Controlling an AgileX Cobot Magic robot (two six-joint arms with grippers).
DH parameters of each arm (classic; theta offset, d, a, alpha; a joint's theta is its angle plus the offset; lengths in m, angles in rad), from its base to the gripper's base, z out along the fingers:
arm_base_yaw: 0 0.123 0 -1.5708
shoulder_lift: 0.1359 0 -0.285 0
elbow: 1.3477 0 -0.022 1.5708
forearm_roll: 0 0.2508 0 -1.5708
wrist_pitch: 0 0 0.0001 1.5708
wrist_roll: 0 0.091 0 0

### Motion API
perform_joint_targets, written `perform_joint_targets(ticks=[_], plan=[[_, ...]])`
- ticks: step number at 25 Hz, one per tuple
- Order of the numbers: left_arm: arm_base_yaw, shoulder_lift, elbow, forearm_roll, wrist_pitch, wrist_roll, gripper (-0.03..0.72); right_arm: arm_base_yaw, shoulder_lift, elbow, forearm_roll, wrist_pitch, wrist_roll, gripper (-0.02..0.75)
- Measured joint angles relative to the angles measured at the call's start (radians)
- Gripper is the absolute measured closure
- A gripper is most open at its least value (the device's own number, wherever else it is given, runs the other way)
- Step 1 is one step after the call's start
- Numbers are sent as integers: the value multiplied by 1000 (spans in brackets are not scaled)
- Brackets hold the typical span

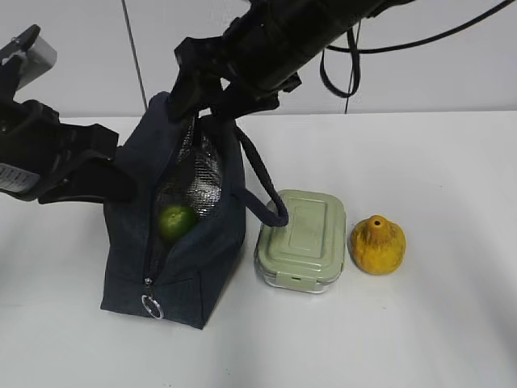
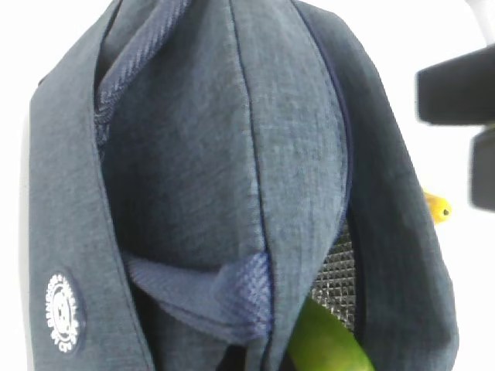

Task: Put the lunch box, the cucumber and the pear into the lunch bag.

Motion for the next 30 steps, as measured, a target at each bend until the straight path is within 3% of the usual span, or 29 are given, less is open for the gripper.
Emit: perform_joint_targets(ticks=[2, 5, 9, 11, 24, 30], plan=[[0, 0, 0, 0, 1, 0, 685, 0, -34, 0, -88, 2, 41, 217], [0, 0, 0, 0, 2, 0, 685, 0, -85, -2, -322, 45, 147, 216], [0, 0, 0, 0, 4, 0, 685, 0, -130, -6, -640, 223, 284, 216], [0, 0, 0, 0, 6, 0, 685, 0, -130, -6, -721, 283, 332, 216], [0, 0, 0, 1, 15, 0, 685, 0, -130, 260, -919, 296, 462, 214], [0, 0, 0, 1, 19, 1, 685, 0, -103, 289, -933, 286, 469, 214]])
